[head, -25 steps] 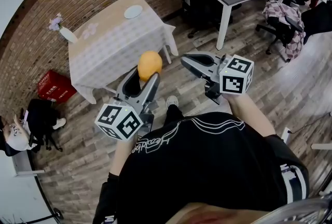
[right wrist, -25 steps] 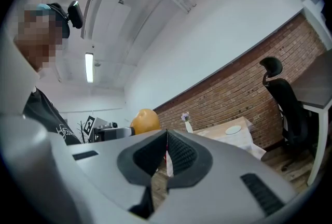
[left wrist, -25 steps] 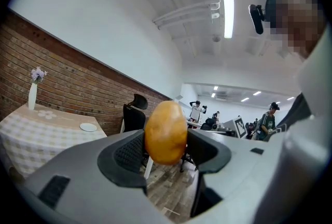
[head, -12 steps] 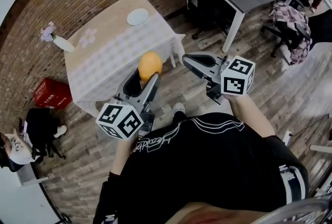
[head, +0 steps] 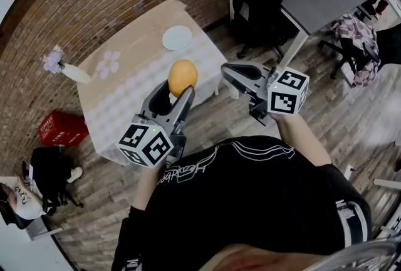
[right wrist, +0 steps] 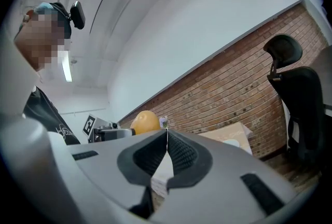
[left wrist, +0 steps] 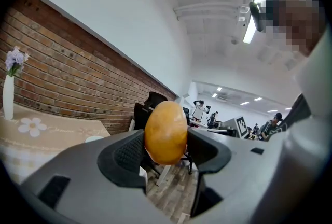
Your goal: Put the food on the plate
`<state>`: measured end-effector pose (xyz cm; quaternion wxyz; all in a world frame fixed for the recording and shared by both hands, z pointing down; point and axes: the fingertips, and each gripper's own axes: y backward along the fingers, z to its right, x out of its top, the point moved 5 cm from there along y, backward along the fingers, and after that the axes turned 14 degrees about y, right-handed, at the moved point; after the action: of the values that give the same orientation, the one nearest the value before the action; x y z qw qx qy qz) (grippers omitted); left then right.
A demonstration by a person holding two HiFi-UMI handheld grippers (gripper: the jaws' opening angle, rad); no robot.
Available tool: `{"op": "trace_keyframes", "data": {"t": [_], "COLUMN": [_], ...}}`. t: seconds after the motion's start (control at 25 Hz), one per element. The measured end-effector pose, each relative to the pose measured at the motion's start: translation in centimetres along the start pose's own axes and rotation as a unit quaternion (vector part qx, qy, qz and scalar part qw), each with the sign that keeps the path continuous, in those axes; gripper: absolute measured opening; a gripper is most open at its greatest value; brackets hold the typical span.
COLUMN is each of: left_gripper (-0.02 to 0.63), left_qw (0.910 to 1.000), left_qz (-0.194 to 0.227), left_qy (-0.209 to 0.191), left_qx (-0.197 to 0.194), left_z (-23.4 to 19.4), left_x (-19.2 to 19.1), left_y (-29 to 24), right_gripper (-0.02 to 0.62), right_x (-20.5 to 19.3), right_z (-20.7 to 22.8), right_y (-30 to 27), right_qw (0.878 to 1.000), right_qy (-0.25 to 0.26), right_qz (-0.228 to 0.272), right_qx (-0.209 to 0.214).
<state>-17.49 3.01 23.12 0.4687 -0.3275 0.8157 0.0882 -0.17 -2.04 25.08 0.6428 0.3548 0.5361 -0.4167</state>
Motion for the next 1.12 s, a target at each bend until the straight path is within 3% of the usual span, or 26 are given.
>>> {"op": "trace_keyframes", "data": {"t": [0.16,0.48,1.12], "left_gripper": [0.256,0.256,0.256], "left_qw": [1.0,0.9994,0.9965], "left_qz": [0.0,-0.012,-0.026], "left_qy": [0.004,0.031,0.05], "left_qx": [-0.003,0.012,0.062], "left_z": [-3.1,-7.9,-15.8], "left_x": [1.7,1.7,4.0], "left_y": [-1.2,-3.2,-12.1], "right_gripper": [-0.003,-0.003,-0.003], "right_x": [-0.1,-3.1,-5.8], "right_z": [2.0,5.7,16.8], "right_y": [-2.7,-5.1,-11.1], "right_qw": [1.0,0.998,0.995], "right_qy": [0.0,-0.041,-0.086], "right_qz": [-0.002,-0.025,-0.044], "right_qx": [-0.007,-0.035,0.0]}}
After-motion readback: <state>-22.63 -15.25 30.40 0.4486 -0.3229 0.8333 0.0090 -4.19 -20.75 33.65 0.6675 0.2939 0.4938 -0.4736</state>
